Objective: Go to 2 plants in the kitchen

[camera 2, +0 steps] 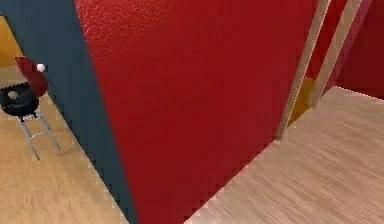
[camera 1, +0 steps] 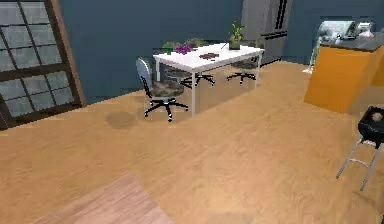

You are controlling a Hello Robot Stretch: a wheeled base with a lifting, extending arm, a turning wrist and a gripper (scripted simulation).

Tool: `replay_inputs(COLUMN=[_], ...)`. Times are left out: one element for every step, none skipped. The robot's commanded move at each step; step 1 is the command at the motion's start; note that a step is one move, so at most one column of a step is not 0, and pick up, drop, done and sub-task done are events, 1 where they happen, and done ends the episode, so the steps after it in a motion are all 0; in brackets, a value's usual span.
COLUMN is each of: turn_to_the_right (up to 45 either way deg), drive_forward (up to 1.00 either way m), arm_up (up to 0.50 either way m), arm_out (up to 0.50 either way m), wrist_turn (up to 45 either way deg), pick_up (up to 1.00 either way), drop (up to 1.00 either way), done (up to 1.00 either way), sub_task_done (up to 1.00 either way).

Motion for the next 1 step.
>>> replay_inputs(turn_to_the_right=[0.0], drive_forward=[0.45], arm_up=[0.0], arm_out=[0.0], wrist_turn=[0.0], pick_up=[0.0], drop=[0.0], done=[0.0], sub_task_done=[0.0])
